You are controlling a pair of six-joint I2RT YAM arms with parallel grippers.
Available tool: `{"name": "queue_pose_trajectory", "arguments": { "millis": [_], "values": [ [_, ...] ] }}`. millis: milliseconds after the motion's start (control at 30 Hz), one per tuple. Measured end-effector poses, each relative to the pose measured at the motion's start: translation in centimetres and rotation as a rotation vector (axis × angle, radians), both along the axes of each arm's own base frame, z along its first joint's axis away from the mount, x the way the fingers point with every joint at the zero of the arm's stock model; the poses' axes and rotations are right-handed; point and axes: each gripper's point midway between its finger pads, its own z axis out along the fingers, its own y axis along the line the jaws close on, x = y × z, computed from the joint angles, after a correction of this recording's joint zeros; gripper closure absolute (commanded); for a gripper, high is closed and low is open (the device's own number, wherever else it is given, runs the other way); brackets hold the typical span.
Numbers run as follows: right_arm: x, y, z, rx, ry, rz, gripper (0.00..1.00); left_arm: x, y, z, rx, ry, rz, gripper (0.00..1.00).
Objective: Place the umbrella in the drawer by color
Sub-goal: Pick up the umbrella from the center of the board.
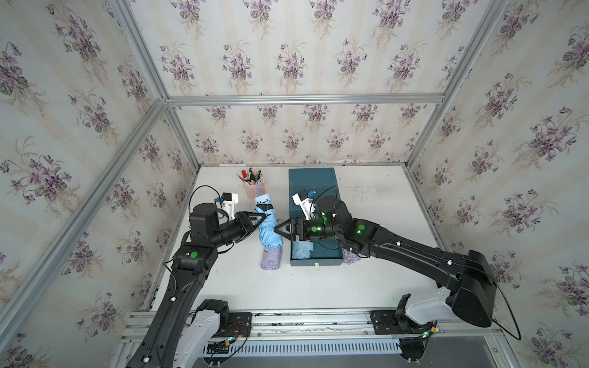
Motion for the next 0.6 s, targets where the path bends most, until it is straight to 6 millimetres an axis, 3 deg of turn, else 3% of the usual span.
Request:
{"name": "queue_pose_trajectory", "arguments": {
  "millis": [233, 467, 600],
  "values": [
    [-1.2, 0.6, 0.2, 0.076, 0.026, 0.066, 0.38, 0.0, -0.7, 0.7, -0.04, -0.026, -0.033, 0.72],
    [-1.7, 0.7, 0.2, 0.109, 0.058, 0.084, 0.68, 0.2, -1.1, 0.2, -0.061, -0.018, -0.049, 0.69],
    [-1.7, 0.7, 0.4, 0.119, 0.068, 0.083, 0.83, 0.3, -1.2, 0.3, -0.062, -0.033, -0.053, 0.59]
  ]
}}
